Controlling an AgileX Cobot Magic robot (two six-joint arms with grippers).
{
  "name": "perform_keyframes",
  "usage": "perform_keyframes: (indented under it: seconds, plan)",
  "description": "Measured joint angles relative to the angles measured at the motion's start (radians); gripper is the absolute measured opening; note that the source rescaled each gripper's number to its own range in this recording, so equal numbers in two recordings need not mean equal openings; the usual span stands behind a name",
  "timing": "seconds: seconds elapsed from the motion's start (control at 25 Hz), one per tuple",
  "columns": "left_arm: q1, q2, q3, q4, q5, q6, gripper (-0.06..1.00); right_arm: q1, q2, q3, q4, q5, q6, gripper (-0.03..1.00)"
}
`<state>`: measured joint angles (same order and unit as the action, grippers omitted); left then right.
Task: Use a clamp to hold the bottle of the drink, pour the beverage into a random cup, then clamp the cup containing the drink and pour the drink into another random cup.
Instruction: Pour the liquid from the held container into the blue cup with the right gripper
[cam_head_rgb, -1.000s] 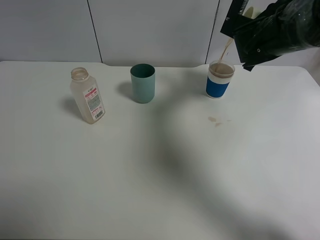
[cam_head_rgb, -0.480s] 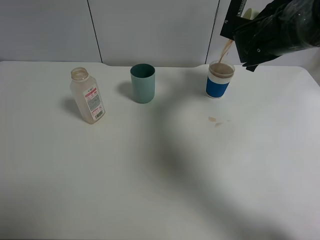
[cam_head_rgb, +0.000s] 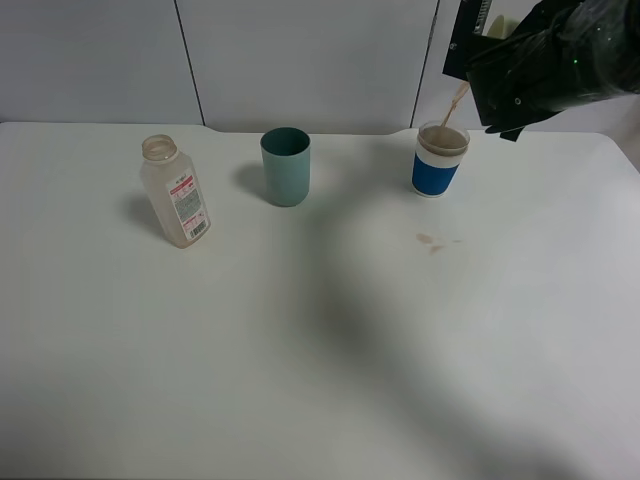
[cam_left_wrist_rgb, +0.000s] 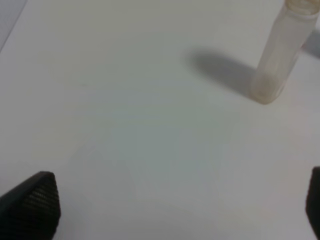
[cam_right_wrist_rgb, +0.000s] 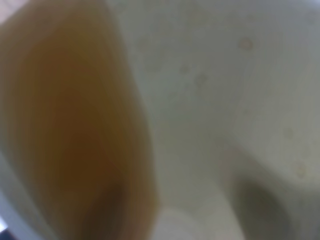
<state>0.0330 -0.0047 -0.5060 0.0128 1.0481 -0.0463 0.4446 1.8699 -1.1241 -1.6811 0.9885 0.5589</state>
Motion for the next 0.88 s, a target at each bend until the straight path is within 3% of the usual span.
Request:
perform_keyframes:
  seconds: [0.88]
  plan:
    - [0.000,0.000,0.000,0.000,0.000,0.000,1.00,0.000,0.000,0.000,-0.041,0.018,-0.157,0.03]
